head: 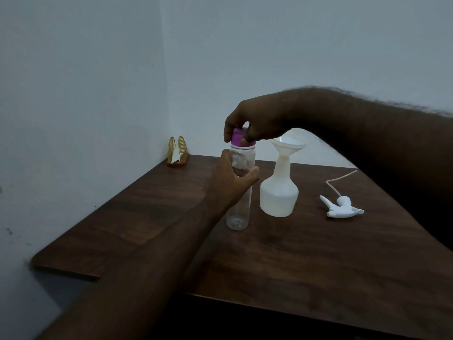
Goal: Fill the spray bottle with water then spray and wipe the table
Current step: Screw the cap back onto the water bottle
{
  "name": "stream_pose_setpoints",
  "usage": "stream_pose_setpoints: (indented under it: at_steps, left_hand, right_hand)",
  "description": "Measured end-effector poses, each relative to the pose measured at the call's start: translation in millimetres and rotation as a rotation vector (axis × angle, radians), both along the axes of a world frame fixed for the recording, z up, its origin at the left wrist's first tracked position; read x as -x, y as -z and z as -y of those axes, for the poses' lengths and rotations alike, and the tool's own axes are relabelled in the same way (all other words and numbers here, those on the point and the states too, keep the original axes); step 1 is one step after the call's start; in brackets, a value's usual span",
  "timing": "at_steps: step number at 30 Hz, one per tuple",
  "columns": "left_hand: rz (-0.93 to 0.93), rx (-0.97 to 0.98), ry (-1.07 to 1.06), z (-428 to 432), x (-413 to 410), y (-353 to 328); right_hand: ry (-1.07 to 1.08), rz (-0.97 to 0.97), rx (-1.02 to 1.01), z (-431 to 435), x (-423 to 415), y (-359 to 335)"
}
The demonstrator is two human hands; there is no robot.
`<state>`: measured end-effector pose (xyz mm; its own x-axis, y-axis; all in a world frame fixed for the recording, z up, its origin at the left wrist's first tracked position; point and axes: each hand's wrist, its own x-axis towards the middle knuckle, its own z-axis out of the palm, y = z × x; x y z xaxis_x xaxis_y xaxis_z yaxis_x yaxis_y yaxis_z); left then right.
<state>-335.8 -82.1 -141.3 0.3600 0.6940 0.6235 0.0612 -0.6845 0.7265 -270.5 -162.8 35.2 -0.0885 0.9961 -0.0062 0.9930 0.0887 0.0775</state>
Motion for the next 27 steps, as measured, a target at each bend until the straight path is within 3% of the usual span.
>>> stream_pose_setpoints:
  at_steps: [6, 11, 14, 16, 20, 24, 27]
  left_hand:
    - [-0.02, -0.007, -0.012, 2, 0, -2]
    - [0.013, -0.005, 0.0, 6, 1, -1]
    - [0.025, -0.009, -0.005, 5, 3, 1]
    - [0.031, 0.002, 0.01, 5, 3, 1]
    - [0.023, 0.013, 0.021, 4, 3, 1]
    - [0.033, 0.006, 0.021, 3, 3, 1]
    - [0.042, -0.001, 0.017, 4, 2, 2]
  right_hand:
    - [0.18, 0.061, -0.039, -8, 10, 7]
    - [0.249, 0.122, -0.285, -5, 10, 20]
    - [0.264, 0.129, -0.32, -3, 9, 24]
    - [0.261, 0.106, -0.329, -5, 8, 20]
    - [0.137, -0.167, -0.224, -7, 0, 9]
    - [0.199, 0.005, -0.348, -2, -9, 10]
    - [0.18, -0.101, -0.482, -2, -18, 10]
